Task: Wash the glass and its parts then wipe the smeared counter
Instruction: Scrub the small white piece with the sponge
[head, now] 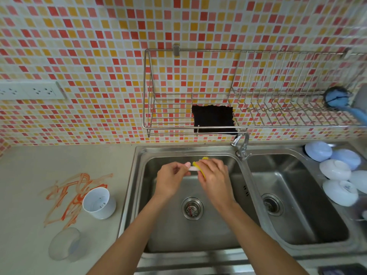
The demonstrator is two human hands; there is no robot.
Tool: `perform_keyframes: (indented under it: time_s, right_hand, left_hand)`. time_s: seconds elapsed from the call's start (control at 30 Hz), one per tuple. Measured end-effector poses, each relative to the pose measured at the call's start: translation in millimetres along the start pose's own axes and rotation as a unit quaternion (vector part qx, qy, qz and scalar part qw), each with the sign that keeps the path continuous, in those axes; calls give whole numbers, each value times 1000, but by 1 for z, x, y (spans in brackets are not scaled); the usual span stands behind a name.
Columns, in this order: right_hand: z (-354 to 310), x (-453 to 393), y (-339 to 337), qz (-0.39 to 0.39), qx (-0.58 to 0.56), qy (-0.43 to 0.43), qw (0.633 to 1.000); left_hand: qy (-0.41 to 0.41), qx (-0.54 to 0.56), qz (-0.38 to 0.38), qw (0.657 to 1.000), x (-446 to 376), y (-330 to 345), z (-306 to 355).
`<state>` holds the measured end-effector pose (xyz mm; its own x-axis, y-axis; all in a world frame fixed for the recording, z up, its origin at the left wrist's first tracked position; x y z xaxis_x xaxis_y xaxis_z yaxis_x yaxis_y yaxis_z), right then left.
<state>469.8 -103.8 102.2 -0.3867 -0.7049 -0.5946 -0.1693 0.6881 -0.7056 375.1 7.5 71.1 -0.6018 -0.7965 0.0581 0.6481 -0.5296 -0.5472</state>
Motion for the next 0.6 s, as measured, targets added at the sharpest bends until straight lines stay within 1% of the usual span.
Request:
perform_keyframes:
  time_s: [0.07, 0.13, 0.2, 0.27, 0.37, 0.4, 0.5, 0.53, 0.6]
  right_hand:
    - [9, -2, -4, -13, 6, -7, 1000]
    - [15, -4, -5, -27, 1, -16, 1000]
    - [18, -5, -5, -41, -9, -28, 999]
    - [25, -6, -11, -35, -22, -10, 999]
    - [41, 3, -23, 2, -44, 78, 996]
    - [38, 9, -23, 1, -52, 85, 995]
    - [22, 22, -9, -34, -70, 39, 996]
    - [27, 21, -9, -32, -74, 37, 996]
    - [53, 17, -13, -12, -76, 82, 994]
  left_hand:
    - [88, -74, 3, 993, 5, -1, 22]
    - [162, -141, -1, 977, 9, 6, 37]
    - [183, -174, 14, 967, 9, 10, 41]
    - [145, -151, 32, 977, 5, 11, 36]
    - [30, -53, 44, 997, -1, 18, 15]
    - [8, -23, 40, 999, -2, 24, 10]
    - [-5, 28, 25, 999, -2, 42, 10]
    - [-10, 38, 27, 999, -2, 45, 9]
    - [-26, 48, 43, 998, -3, 48, 6]
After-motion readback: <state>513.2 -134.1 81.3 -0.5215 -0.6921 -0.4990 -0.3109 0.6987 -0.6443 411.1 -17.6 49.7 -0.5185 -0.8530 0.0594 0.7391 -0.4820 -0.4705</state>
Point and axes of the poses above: each hand's wrist, its own x-axis away from the middle knuckle, its own y-axis out of the palm, z = x × y, the point moved 10 cm from there along -x, towards the middle knuckle, and after that the axes turned 14 degrees about -x, right-handed, at the moved point
